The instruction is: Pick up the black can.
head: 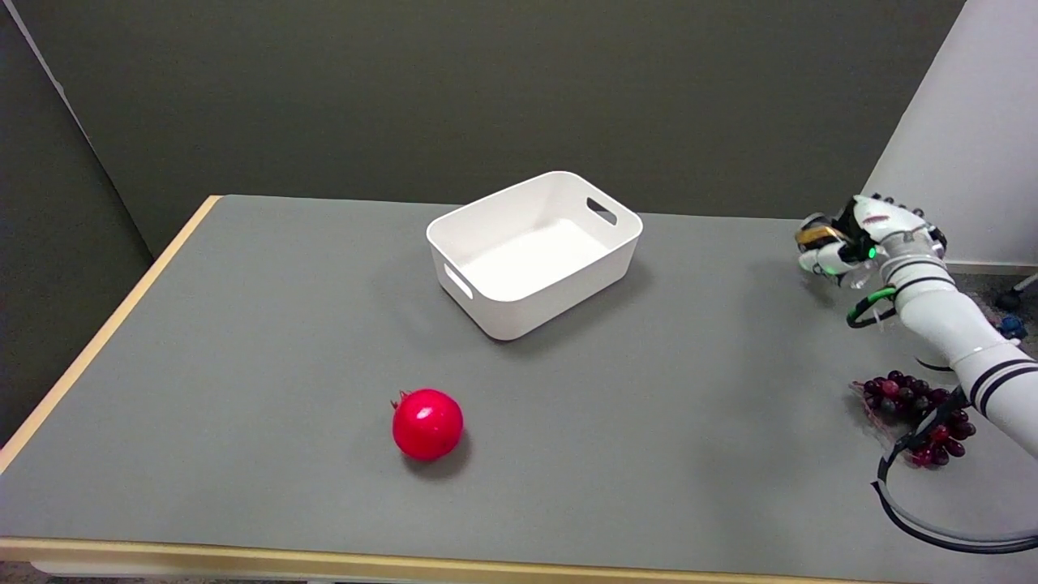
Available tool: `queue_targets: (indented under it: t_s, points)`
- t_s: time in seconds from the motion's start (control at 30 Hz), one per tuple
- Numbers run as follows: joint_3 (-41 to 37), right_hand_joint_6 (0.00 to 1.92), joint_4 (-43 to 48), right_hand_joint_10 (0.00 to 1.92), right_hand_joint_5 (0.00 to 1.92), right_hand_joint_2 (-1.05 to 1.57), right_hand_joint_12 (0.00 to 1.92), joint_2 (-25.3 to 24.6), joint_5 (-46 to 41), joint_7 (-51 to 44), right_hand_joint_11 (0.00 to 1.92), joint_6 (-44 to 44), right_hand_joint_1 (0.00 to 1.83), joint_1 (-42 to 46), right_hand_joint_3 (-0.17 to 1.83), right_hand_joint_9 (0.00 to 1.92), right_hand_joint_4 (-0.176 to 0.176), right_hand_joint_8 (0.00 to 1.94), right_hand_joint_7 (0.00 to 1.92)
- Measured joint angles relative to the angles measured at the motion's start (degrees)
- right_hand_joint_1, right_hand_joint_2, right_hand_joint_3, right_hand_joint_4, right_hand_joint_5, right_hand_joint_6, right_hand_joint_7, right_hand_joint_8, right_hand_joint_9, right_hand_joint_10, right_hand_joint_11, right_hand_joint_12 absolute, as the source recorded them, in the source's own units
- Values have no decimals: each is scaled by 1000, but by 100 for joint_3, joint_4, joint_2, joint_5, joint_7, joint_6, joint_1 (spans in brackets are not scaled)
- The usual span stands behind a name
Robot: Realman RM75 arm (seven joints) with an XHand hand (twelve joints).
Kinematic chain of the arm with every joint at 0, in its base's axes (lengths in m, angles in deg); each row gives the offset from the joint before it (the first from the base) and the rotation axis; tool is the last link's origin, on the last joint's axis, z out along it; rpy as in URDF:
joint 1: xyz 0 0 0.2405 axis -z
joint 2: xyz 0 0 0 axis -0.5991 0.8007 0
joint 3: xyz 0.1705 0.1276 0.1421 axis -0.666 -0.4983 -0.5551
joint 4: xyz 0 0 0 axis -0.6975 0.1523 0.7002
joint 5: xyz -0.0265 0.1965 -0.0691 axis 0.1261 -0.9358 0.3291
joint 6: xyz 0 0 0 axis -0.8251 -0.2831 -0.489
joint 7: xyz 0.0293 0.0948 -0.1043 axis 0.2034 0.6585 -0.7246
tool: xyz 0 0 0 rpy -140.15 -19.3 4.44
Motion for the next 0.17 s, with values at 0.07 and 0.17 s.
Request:
queue_targets:
  t_s: [0.07, 0.17]
  points:
    - [-27, 1544, 200, 1446, 593, 1233, 1921, -1, 174, 193, 456, 46, 1159, 31, 168, 761, -176, 1561, 656]
    - [-58, 1538, 609, 1434, 597, 1232, 1921, -4, 508, 572, 481, 119, 1161, 84, 166, 764, -176, 1557, 659]
